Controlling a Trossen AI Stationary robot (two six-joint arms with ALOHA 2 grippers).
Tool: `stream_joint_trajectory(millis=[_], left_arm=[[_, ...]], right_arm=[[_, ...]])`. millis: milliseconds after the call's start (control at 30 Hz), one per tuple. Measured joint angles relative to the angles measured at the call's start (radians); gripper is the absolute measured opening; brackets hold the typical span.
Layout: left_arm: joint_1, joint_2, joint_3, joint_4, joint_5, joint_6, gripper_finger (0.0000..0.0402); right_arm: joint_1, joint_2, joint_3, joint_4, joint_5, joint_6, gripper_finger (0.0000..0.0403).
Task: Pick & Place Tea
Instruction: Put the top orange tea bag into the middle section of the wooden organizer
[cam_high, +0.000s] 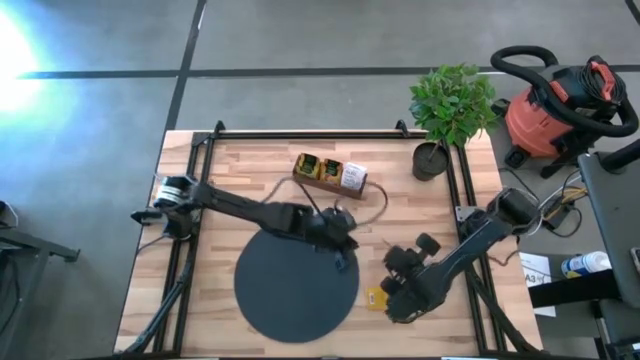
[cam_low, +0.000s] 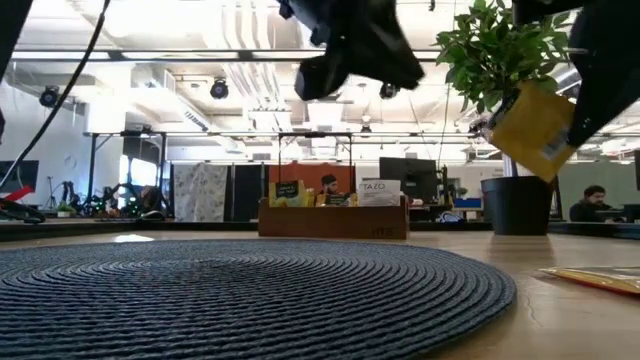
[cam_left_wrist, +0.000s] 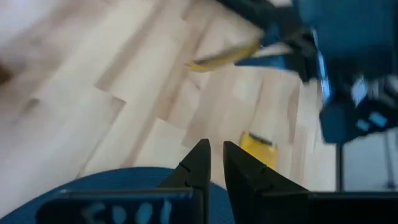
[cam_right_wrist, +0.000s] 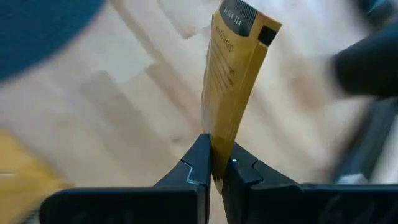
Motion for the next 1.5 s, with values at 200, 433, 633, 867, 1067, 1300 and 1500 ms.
stream_joint_trajectory(millis=[200,433,633,867,1067,1300,1500], left_arm=[[0.086,-0.143,-0.111,0.066,0.026,-0.180,0.0039],[0.153,-0.266,-0.384,0.379,0.219,-0.489,0.0039],[0.110,-0.268,-0.646,0.743,0.181,-0.771,0.0039],[0.030,-0.214,-0.784,1.058,-0.050,-0.989,0.0039],[0.015,-0.196,-0.770,1.106,-0.126,-1.079,0.0039],[0.023,-0.189,-0.690,1.052,-0.136,-1.072,0.0039],[0.023,-0.163,-0.667,0.994,-0.135,-1.166,0.0039]], right_arm=[[0.005,0.165,0.161,-0.195,0.110,-0.248,0.0013],[-0.010,0.276,0.257,-0.203,0.286,-0.480,0.0013],[-0.045,0.242,0.239,-0.207,0.331,-0.462,0.0013],[-0.096,0.243,0.246,-0.197,0.381,-0.526,0.0013],[-0.125,0.243,0.251,-0.195,0.432,-0.668,0.0013],[-0.158,0.244,0.247,-0.197,0.453,-0.761,0.0013],[-0.169,0.244,0.247,-0.199,0.460,-0.776,0.0013]])
